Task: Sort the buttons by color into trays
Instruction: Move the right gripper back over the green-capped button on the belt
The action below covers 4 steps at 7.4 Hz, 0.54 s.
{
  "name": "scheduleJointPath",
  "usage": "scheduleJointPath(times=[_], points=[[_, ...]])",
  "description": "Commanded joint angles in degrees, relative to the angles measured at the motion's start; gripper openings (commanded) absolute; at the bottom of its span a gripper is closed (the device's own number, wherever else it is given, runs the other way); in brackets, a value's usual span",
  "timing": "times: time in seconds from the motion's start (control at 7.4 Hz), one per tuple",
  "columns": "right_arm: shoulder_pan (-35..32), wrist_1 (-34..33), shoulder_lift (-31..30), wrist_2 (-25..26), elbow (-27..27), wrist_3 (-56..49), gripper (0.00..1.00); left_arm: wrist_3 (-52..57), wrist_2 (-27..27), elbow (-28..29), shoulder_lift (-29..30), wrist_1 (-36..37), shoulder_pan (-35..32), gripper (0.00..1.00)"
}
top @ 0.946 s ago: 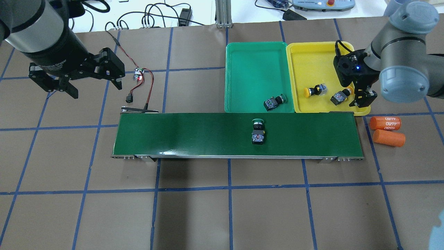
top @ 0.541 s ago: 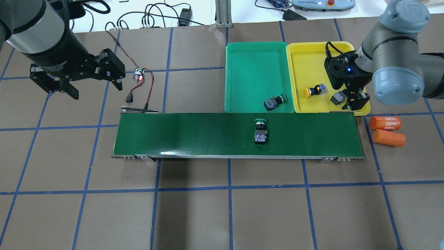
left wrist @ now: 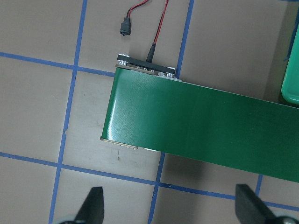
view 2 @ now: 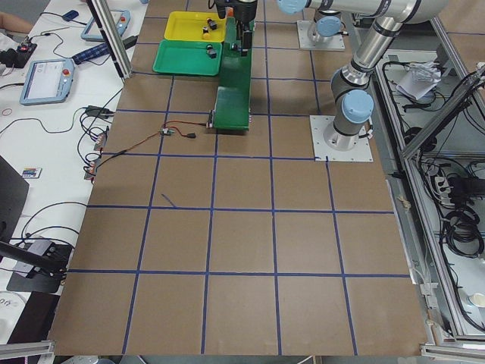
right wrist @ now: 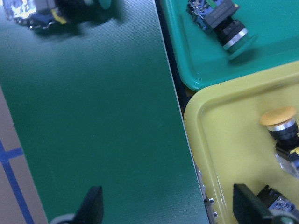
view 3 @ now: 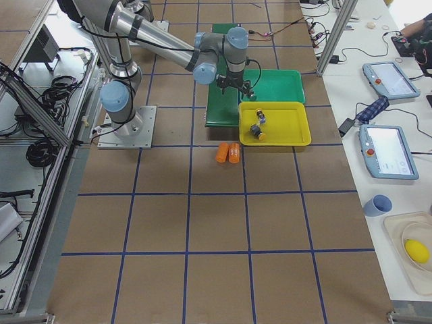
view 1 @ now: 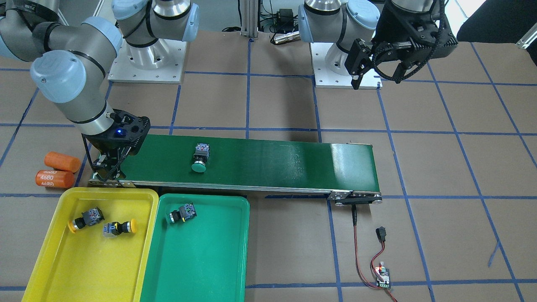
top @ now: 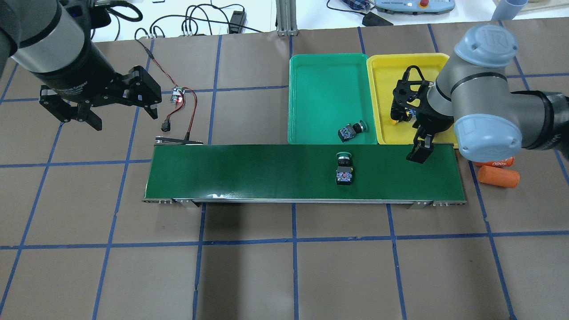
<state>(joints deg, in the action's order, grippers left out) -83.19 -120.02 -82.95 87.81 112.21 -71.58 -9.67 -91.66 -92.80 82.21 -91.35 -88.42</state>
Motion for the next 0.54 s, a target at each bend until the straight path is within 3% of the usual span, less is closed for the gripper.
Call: scheduleJointPath(times=[0.0,0.14,0.41], points=[[-0.05,-0.04,0.07,0.17,-0.5,25.23,0.95,-0.08,-0.01,-0.1,-0.03,0.03,0.0,1.0],[-0.05,-0.04,-0.45,0.17,-0.5,36.14,0.97,-0.09,-0.01,-0.1,-0.03,0.12,0.0,1.0],[-0.13,0.05,-0.46,-0.18,0.02,41.95,1.0,-0.17,-0.01,-0.19,-0.12,0.12,0.0,1.0]])
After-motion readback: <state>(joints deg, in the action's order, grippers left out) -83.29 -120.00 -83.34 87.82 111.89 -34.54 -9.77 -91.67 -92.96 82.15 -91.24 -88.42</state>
